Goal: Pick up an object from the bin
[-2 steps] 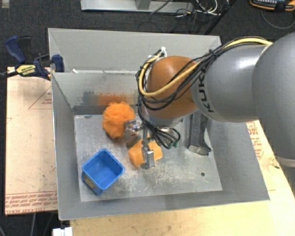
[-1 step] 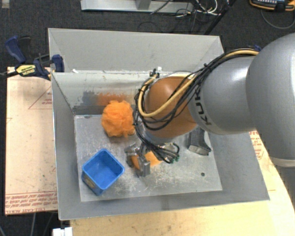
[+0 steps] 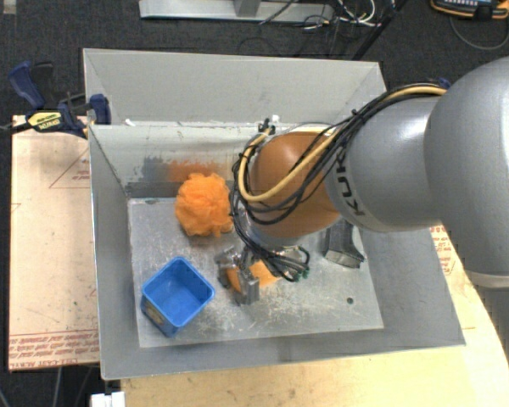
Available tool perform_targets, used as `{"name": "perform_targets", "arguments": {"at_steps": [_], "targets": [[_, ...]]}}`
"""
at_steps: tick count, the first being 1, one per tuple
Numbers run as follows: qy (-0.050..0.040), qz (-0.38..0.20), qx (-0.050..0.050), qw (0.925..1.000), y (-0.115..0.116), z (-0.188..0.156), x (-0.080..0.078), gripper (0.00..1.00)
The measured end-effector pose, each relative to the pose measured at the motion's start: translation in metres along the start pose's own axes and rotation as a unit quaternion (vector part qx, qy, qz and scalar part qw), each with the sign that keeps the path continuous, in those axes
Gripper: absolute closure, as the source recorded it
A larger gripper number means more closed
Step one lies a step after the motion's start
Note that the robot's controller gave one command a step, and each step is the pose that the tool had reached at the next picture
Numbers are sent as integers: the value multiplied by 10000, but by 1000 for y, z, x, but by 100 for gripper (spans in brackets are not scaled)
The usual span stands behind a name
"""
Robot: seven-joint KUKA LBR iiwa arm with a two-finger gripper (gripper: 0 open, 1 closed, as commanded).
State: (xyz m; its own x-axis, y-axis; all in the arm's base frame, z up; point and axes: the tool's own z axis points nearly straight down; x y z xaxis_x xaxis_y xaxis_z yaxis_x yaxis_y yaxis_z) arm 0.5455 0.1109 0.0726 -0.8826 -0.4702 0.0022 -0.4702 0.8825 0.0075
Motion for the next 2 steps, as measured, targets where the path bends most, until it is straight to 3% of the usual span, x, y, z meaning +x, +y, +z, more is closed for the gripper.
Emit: {"name": "perform_targets", "arguments": {"at_steps": [1,2], "targets": [[34,-245,-11,9997,9,-34,-7,100],[6,-273,-15,9996,5,-88,-9,100]]}}
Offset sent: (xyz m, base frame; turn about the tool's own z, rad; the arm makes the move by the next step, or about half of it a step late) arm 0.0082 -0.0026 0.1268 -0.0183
